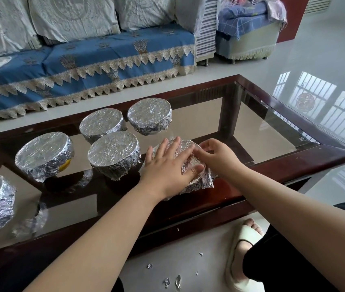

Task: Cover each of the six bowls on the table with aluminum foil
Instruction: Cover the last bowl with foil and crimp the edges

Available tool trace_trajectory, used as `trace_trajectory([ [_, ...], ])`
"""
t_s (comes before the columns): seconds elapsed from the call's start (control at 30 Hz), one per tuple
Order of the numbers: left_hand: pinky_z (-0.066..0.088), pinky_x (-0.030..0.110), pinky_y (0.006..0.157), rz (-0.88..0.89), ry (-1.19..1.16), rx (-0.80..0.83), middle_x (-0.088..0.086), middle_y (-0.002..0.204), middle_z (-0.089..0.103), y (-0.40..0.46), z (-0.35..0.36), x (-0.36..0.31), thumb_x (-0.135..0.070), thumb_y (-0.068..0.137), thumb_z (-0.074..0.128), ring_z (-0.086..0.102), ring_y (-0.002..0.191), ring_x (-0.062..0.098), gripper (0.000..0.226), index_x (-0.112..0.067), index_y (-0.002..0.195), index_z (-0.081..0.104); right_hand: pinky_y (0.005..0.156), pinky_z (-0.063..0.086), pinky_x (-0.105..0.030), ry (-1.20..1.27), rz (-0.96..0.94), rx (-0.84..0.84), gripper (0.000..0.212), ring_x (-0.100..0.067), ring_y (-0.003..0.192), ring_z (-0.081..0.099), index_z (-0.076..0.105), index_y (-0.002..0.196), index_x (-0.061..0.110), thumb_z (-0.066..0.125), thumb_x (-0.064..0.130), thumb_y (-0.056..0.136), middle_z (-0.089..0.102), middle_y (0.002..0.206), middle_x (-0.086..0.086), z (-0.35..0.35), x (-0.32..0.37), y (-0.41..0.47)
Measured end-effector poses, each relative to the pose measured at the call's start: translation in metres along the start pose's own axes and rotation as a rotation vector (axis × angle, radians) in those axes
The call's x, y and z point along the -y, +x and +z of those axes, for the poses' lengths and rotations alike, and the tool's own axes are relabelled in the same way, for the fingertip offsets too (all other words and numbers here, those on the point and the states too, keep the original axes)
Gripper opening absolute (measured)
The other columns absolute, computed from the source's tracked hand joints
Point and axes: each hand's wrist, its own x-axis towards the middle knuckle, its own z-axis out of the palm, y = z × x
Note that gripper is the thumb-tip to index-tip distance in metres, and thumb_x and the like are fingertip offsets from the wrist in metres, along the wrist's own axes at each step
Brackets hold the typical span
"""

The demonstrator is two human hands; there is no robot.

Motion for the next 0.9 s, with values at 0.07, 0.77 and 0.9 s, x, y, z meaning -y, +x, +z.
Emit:
trace_trajectory([
  [0.07, -0.009, 0.056, 0.12, -0.002, -0.005, 0.003, -0.008, 0.166, -0.014, 0.0, 0.0, -0.001, -0.082, 0.076, 0.002, -0.017, 0.152, 0.02, 0.082, -0.053, 0.152, -0.004, 0.059, 0.047, -0.029, 0.057, 0.05, 0.006, 0.034, -0.01, 0.063, 0.055, 0.062, 0.102, 0.013, 0.059, 0.045, 0.091, 0.059, 0.077, 0.006, 0.005, 0.0, -0.001],
  [0.77, -0.01, 0.057, 0.12, -0.008, -0.001, 0.017, -0.008, 0.165, -0.016, -0.001, -0.002, -0.001, -0.083, 0.083, 0.008, -0.019, 0.151, 0.021, 0.077, -0.053, 0.153, -0.003, 0.05, 0.057, -0.028, 1.054, 0.57, 0.344, 0.027, -0.019, 0.056, 0.07, 0.069, 0.089, 0.006, 0.055, 0.028, 0.095, 0.072, 0.071, -0.008, -0.01, 0.004, -0.008],
  [0.9, -0.009, 0.056, 0.12, -0.01, -0.006, 0.014, -0.008, 0.166, -0.016, 0.0, -0.001, -0.001, -0.083, 0.081, 0.008, -0.018, 0.152, 0.021, 0.078, -0.054, 0.153, -0.002, 0.058, 0.055, -0.029, 1.03, 0.503, 0.228, 0.027, -0.018, 0.061, 0.066, 0.07, 0.095, 0.007, 0.061, 0.031, 0.092, 0.07, 0.076, -0.005, 0.0, -0.002, -0.007],
])
